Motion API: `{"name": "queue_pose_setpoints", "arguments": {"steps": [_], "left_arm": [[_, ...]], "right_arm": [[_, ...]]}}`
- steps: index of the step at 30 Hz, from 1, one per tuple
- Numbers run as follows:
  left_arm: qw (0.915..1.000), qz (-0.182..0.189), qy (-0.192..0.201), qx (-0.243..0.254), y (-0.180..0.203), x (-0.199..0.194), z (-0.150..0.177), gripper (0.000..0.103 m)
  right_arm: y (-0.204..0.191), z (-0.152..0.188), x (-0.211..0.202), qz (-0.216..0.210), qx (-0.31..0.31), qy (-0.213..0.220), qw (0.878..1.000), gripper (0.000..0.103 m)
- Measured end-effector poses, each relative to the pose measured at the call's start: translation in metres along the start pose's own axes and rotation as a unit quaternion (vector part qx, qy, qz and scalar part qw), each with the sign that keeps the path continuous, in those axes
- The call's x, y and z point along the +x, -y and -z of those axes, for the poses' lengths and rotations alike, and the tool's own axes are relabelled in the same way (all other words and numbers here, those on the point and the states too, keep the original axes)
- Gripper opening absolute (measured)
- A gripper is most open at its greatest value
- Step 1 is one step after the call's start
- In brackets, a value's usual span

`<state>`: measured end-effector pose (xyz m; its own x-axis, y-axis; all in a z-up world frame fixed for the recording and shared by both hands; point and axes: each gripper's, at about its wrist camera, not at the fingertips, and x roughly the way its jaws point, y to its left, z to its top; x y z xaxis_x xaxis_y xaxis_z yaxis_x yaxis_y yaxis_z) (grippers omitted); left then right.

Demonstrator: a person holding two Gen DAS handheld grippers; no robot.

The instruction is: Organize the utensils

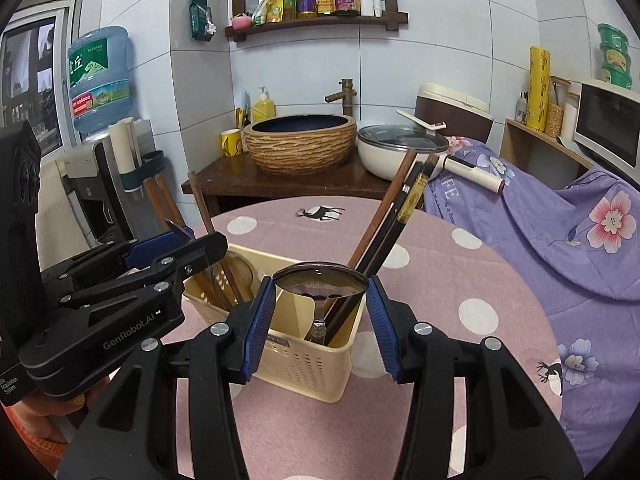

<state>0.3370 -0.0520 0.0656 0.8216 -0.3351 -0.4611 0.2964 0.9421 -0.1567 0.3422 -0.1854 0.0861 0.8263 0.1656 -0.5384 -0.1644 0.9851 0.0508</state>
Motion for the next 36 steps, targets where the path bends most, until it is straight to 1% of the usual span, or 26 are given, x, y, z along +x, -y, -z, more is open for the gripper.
{"name": "queue_pose_setpoints", "arguments": {"steps": [3,5,9,11,12,14,16,17,18,19,20,21,23,25,27,29,30,33,36], "left_arm": [[0.9999,0.005,-0.015,0.002,-0.001,0.006,0.005,0.036],[0.9997,0.005,-0.022,0.007,0.0,0.009,0.008,0.036],[0.9997,0.004,-0.022,0.002,-0.004,0.008,0.011,0.036],[0.9998,0.004,-0.019,0.004,-0.004,0.004,0.011,0.038],[0.9998,0.004,-0.017,0.006,-0.003,0.0,0.011,0.039],[0.9999,0.003,-0.008,0.014,-0.001,-0.01,0.011,0.049],[0.9998,-0.007,0.005,0.017,0.0,-0.022,0.012,0.059],[0.9997,-0.013,0.012,0.016,0.0,-0.03,0.013,0.067],[0.9996,-0.017,0.018,0.015,0.0,-0.035,0.014,0.074],[0.9992,-0.024,0.028,0.011,-0.002,-0.044,0.015,0.085],[0.9988,-0.03,0.038,0.008,-0.003,-0.052,0.017,0.093],[0.9982,-0.034,0.049,0.004,-0.003,-0.06,0.019,0.094],[0.9974,-0.04,0.059,0.001,-0.003,-0.075,0.024,0.096],[0.9966,-0.054,0.062,0.003,-0.002,-0.088,0.029,0.096],[0.9956,-0.069,0.063,0.009,0.001,-0.101,0.036,0.096],[0.9949,-0.074,0.066,0.016,0.005,-0.113,0.045,0.097],[0.9944,-0.077,0.068,0.023,0.007,-0.119,0.05,0.097],[0.9914,-0.098,0.074,0.046,0.015,-0.138,0.068,0.097],[0.9899,-0.105,0.078,0.053,0.021,-0.156,0.089,0.097]], "right_arm": [[0.002,0.005,0.009,-0.002,0.003,-0.015,1.0,0.048],[0.003,0.007,0.011,0.0,0.002,-0.016,1.0,0.043],[0.007,0.008,0.012,-0.004,0.013,-0.017,1.0,0.043],[0.009,0.008,0.009,-0.007,0.016,-0.009,1.0,0.053],[0.01,0.007,0.005,-0.007,0.017,-0.001,1.0,0.061],[0.009,0.006,-0.003,-0.007,0.014,0.009,1.0,0.062],[0.009,0.007,-0.015,-0.005,0.011,0.021,1.0,0.062],[0.009,0.007,-0.021,-0.004,0.011,0.026,1.0,0.062],[0.009,0.009,-0.029,-0.003,0.012,0.032,0.999,0.063],[0.01,0.011,-0.035,-0.003,0.013,0.036,0.999,0.069],[0.011,0.015,-0.044,0.0,0.017,0.042,0.999,0.073],[0.011,0.017,-0.052,0.001,0.021,0.049,0.999,0.077],[0.012,0.024,-0.069,-0.002,0.029,0.06,0.998,0.079],[0.012,0.035,-0.089,-0.003,0.038,0.074,0.997,0.086],[0.009,0.048,-0.108,0.0,0.038,0.089,0.995,0.088],[0.006,0.061,-0.126,0.007,0.035,0.104,0.994,0.09],[0.003,0.069,-0.136,0.01,0.031,0.113,0.993,0.095],[-0.007,0.094,-0.162,0.018,0.014,0.138,0.99,0.096],[-0.016,0.12,-0.188,0.018,0.004,0.16,0.987,0.097]]}}
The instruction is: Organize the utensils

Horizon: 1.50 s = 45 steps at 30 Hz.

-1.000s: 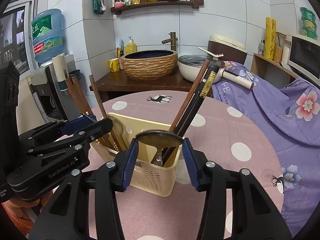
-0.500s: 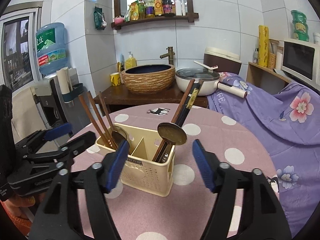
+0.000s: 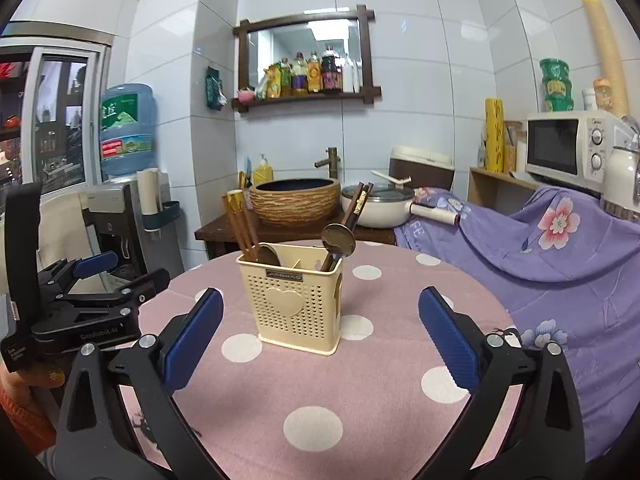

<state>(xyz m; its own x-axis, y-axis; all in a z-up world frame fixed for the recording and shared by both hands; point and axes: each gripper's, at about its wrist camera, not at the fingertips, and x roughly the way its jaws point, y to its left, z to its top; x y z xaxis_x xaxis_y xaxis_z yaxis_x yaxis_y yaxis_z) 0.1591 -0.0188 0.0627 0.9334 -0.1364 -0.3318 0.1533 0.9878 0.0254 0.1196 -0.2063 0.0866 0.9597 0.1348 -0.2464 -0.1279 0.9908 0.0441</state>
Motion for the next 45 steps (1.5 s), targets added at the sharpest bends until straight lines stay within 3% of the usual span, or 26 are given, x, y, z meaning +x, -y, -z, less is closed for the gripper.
{"name": "queue_pose_setpoints", "arguments": {"steps": [7,13,17,45], "left_arm": [[0.9996,0.001,-0.015,-0.023,0.005,-0.037,0.038,0.097],[0.9998,-0.013,0.0,-0.013,0.009,-0.066,0.059,0.097],[0.9997,-0.013,0.0,-0.02,0.011,-0.079,0.07,0.097],[0.9993,-0.015,-0.022,-0.028,0.003,-0.08,0.084,0.097]], "right_arm": [[-0.009,0.038,-0.049,0.004,0.002,0.01,1.0,0.097],[-0.018,0.066,-0.083,0.017,-0.018,0.02,1.0,0.097],[-0.011,0.082,-0.096,0.017,0.004,0.011,1.0,0.097],[-0.017,0.092,-0.094,0.016,-0.003,-0.002,1.0,0.097]]}}
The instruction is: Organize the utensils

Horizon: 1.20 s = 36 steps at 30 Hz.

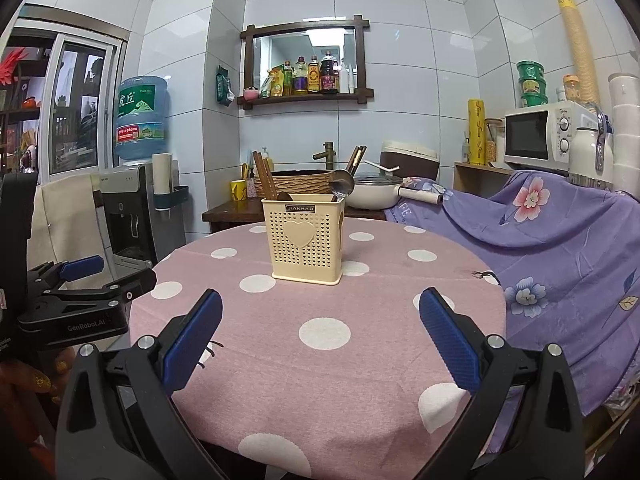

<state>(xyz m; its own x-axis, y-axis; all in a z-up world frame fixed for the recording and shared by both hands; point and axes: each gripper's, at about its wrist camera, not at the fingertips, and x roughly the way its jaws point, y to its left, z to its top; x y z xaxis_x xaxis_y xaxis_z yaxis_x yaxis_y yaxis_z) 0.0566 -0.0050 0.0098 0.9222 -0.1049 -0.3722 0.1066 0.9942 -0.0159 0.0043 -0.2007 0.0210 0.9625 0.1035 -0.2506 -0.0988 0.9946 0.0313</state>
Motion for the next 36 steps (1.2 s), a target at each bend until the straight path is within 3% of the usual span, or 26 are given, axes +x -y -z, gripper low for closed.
{"name": "queue_pose_setpoints", "arguments": {"steps": [36], "left_arm": [[0.9999,-0.005,0.012,0.0,0.0005,-0.0046,-0.0045,0.097]], "right_arm": [[0.0017,0.0016,0.0018,-0.002,0.007,-0.004,1.0,0.097]]}}
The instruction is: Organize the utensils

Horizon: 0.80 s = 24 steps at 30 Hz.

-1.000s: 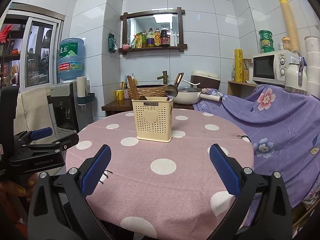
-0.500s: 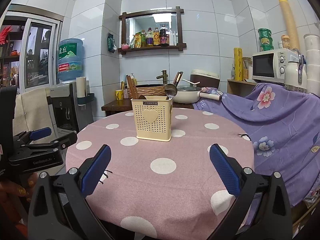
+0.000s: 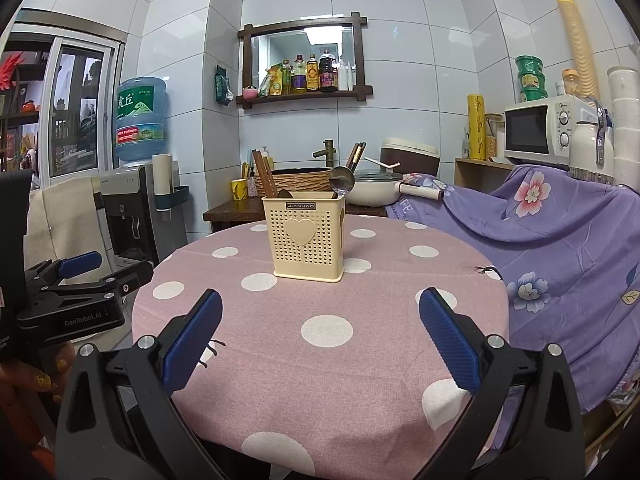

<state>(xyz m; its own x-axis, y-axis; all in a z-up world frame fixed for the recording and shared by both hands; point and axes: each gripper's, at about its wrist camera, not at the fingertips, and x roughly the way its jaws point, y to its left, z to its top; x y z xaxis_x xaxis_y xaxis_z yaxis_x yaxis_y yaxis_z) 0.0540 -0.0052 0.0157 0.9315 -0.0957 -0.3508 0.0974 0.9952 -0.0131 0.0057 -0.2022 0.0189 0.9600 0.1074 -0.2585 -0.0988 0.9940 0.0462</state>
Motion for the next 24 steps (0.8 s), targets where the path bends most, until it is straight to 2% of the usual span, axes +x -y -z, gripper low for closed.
{"name": "queue_pose_setpoints", "arguments": {"steps": [24], "left_arm": [[1.0,0.003,-0.004,0.004,0.0008,0.0026,0.0016,0.097]], "right_arm": [[-0.0002,0.0018,0.0019,0.0,0.002,-0.003,1.0,0.097]]}}
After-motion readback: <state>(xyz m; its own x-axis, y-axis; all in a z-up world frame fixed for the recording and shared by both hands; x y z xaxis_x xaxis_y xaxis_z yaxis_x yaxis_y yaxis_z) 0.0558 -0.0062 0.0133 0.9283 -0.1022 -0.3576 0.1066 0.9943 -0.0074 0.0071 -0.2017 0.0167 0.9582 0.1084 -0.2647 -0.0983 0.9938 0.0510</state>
